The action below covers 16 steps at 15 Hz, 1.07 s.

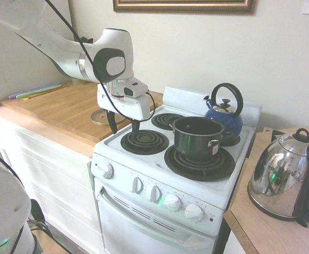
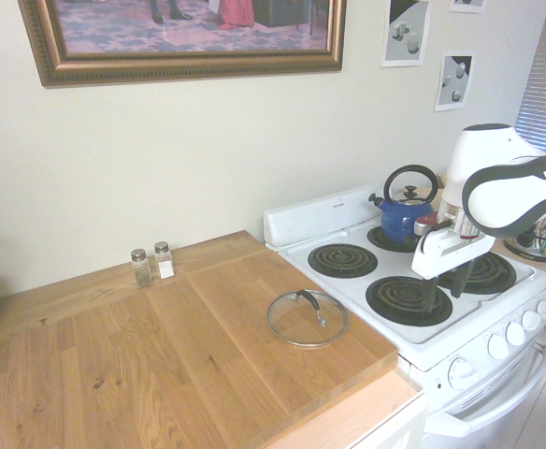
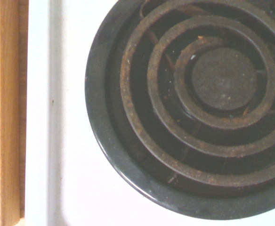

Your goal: Cover the lid of the pot

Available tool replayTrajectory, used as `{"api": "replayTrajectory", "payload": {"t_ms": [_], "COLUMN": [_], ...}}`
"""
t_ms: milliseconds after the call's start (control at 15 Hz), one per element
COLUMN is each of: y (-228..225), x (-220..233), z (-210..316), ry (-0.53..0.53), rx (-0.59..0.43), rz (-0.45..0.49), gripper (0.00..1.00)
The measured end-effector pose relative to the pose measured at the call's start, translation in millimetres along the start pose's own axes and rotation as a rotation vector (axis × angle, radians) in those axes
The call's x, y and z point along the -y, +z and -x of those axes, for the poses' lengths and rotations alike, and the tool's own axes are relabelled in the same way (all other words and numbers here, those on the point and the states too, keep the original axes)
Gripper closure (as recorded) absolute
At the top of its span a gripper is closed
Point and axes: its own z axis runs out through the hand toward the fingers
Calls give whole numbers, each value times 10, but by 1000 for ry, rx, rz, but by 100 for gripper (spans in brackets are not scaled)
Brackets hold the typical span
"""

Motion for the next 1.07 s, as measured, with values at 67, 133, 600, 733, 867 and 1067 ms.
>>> {"api": "replayTrajectory", "payload": {"t_ms": [67,133,600,733,867,1067], "y": [3,-14,-1088,-1121,-1007,-750], "x": [0,5,821,1126,1440,1834], "z": [-1,-6,427,618,744,865], "ry": [0,1,-29,-44,-38,-31], "rx": [0,-1,-40,-35,-17,0], "rz": [0,-2,-37,-41,-29,-13], "gripper": [0,0,0,0,0,0]}}
